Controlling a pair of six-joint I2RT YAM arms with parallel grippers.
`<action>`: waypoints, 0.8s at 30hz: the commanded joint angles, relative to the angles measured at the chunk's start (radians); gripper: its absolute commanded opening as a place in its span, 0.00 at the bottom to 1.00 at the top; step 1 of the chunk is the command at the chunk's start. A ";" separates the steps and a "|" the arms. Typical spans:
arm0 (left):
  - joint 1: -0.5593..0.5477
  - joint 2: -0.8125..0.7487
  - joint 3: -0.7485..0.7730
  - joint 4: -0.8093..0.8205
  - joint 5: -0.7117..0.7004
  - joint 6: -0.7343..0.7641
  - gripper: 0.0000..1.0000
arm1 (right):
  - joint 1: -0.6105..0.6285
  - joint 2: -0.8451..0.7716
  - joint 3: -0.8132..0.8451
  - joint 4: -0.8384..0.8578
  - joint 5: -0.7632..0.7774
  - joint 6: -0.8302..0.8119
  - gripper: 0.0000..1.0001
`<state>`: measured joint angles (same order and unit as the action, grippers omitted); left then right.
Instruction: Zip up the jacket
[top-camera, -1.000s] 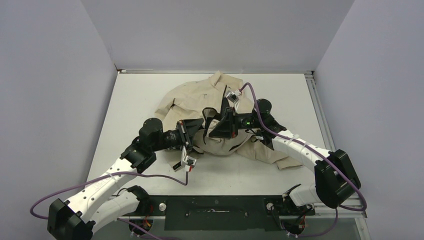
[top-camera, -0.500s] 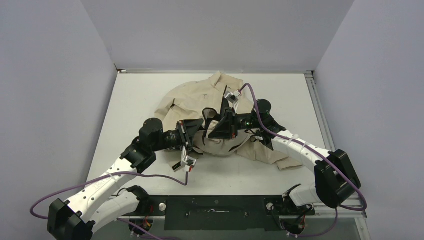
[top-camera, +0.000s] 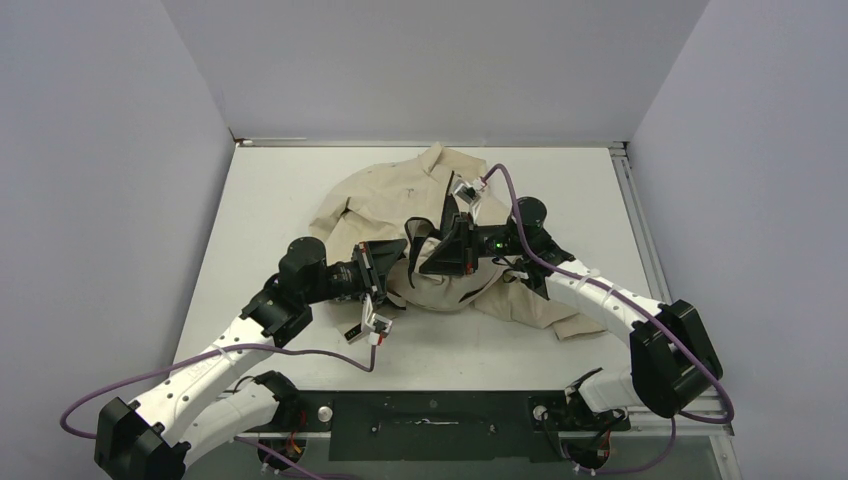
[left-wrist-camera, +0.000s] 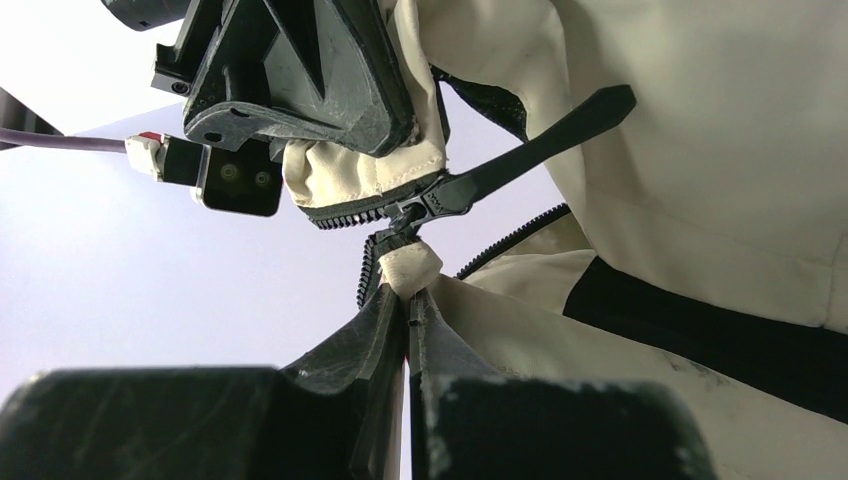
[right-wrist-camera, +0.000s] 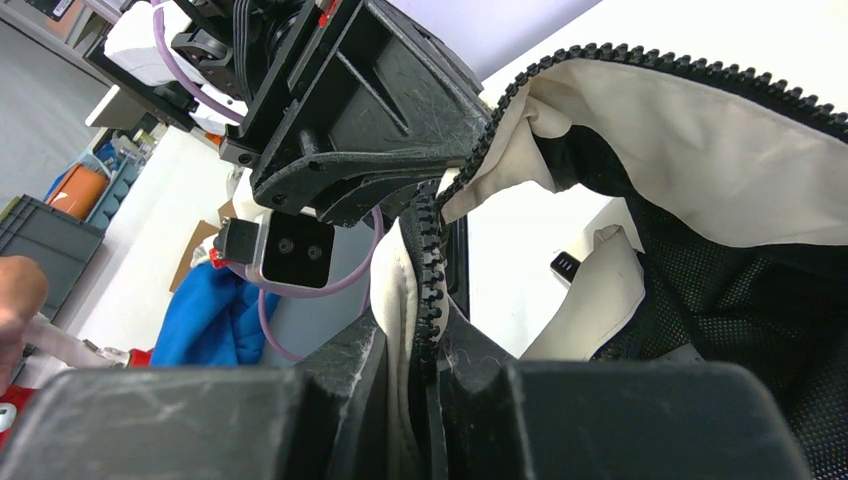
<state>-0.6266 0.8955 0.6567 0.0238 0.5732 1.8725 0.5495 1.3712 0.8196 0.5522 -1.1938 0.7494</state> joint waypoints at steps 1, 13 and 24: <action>-0.002 -0.017 0.008 0.017 0.007 0.018 0.00 | -0.005 -0.042 0.035 0.099 -0.022 0.010 0.05; -0.004 -0.021 0.008 0.010 0.007 0.035 0.00 | -0.005 -0.017 0.042 0.143 -0.007 0.048 0.05; -0.004 -0.025 0.016 -0.018 0.011 0.042 0.00 | -0.023 -0.004 0.044 0.178 0.012 0.067 0.05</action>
<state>-0.6270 0.8936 0.6563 0.0200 0.5732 1.8980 0.5411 1.3716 0.8200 0.6014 -1.1927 0.7998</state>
